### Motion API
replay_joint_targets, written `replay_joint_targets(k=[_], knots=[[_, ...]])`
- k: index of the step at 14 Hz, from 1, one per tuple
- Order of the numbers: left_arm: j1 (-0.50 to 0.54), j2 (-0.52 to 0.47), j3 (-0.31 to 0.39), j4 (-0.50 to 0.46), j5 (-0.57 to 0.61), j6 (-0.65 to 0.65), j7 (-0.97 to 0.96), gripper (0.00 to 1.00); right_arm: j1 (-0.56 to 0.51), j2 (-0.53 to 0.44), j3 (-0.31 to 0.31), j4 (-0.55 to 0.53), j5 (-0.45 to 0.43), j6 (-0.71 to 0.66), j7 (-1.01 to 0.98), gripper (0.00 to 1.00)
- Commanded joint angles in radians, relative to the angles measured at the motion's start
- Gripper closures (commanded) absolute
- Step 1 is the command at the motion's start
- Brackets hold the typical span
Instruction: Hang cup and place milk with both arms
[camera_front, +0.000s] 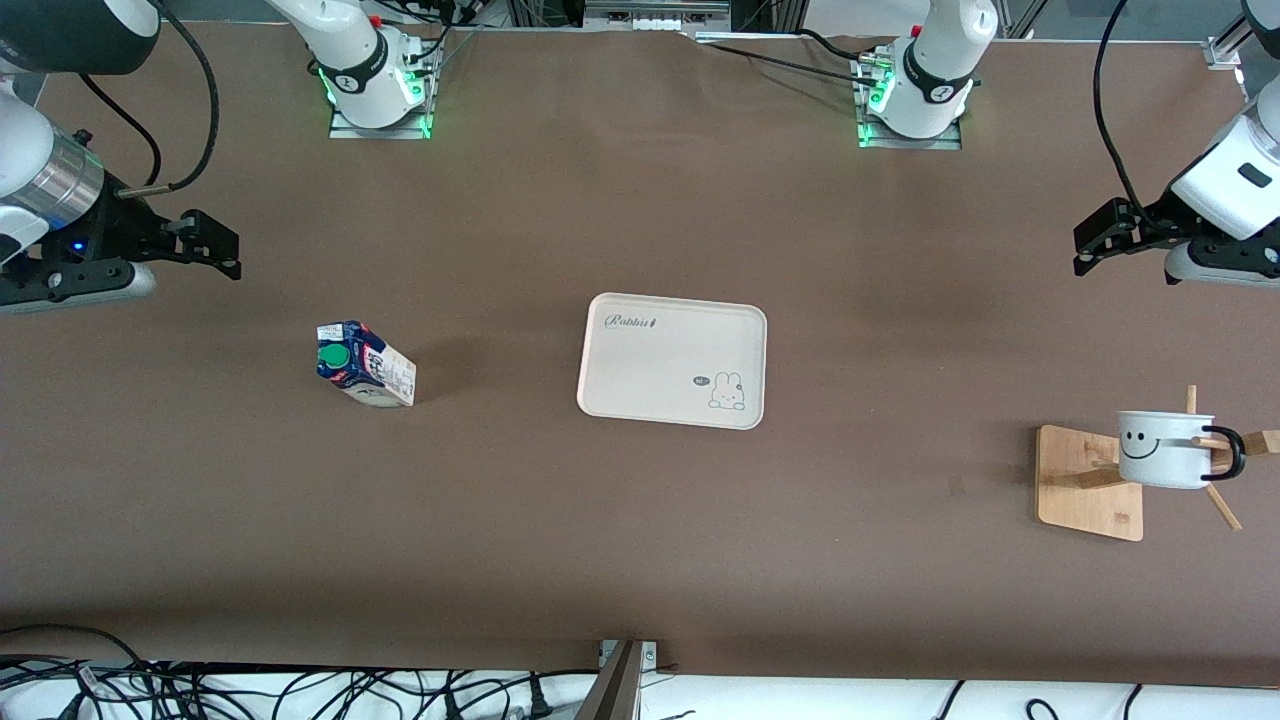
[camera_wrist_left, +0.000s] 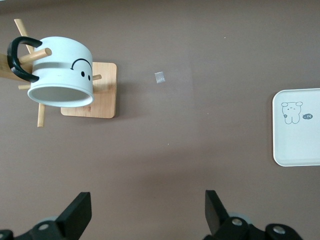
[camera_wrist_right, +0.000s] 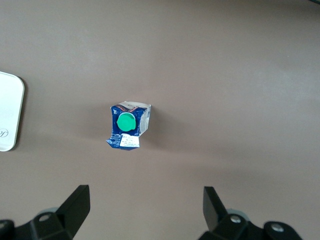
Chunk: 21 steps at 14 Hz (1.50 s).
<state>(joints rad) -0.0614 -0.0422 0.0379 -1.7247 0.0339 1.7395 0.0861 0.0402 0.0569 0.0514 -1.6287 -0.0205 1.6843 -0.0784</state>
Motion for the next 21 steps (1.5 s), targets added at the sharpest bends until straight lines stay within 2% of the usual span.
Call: replay_joint_targets(k=[1, 6, 21], knots=[[-0.006, 0.008, -0.001, 0.033, 0.011, -0.032, 0.003, 0.00, -0.009, 0.005, 0.008, 0.016, -0.015, -0.009, 0.008, 0.00], [-0.014, 0.028, -0.013, 0.062, 0.021, -0.029, -0.006, 0.00, -0.009, 0.003, 0.008, 0.016, -0.015, -0.011, 0.008, 0.00], [-0.012, 0.028, -0.027, 0.063, 0.014, -0.031, -0.012, 0.00, -0.009, 0.005, 0.010, 0.016, -0.013, -0.011, 0.009, 0.00]])
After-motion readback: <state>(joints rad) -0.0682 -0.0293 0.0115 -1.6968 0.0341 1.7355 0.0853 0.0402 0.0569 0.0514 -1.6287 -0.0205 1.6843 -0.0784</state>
